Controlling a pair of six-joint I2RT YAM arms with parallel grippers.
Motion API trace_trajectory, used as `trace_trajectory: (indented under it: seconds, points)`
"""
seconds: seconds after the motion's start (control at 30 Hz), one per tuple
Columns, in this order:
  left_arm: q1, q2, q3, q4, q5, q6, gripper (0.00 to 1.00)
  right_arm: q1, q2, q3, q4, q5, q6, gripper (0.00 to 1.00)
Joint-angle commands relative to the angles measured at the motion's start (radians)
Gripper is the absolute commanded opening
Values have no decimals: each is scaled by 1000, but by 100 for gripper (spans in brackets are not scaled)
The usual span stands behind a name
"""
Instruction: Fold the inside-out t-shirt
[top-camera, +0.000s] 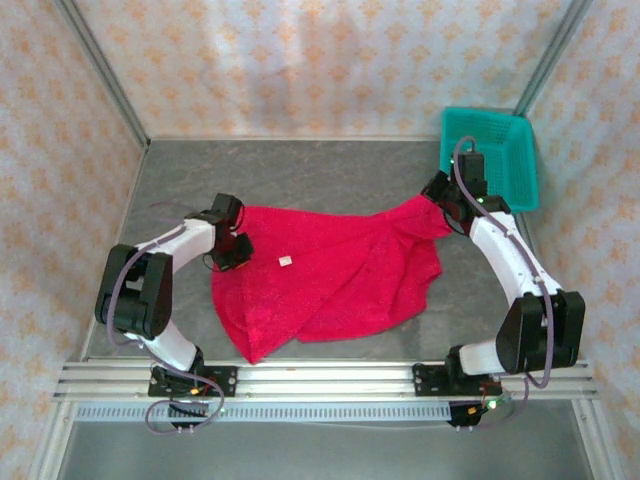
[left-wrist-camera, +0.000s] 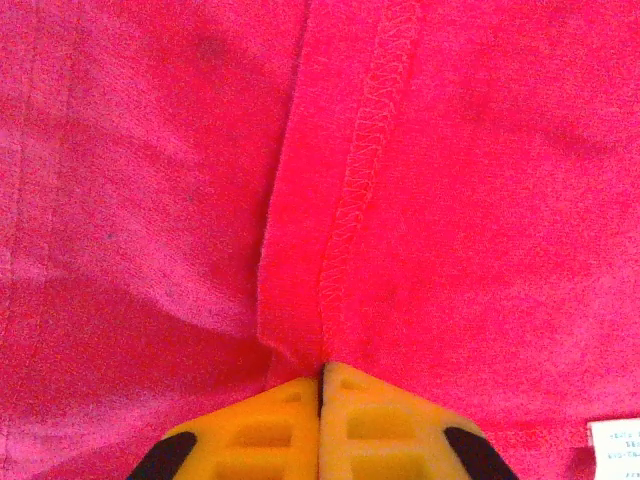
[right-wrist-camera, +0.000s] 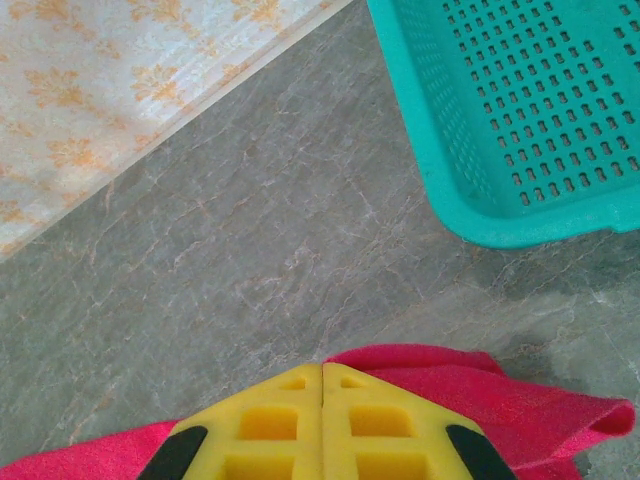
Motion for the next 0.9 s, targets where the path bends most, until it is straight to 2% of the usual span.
trace_trajectory:
  seconds: [0.0, 0.23, 0.5, 0.7, 0.87]
  points:
    - [-7, 3, 17, -12, -22, 1, 1, 6, 8, 26, 2, 6, 10, 0]
    - [-12, -33, 54, -71, -34, 4, 0, 6, 11, 30, 1, 2, 9, 0]
    - [-15, -216, 184, -211, -65, 13, 0, 5, 9, 60, -12, 5, 6, 0]
    - [-1, -312, 392, -259, -83, 6, 0, 3, 2, 168, -43, 7, 3, 0]
    - [114, -312, 661, -308, 1, -26, 0, -6, -13, 337, -91, 10, -15, 0]
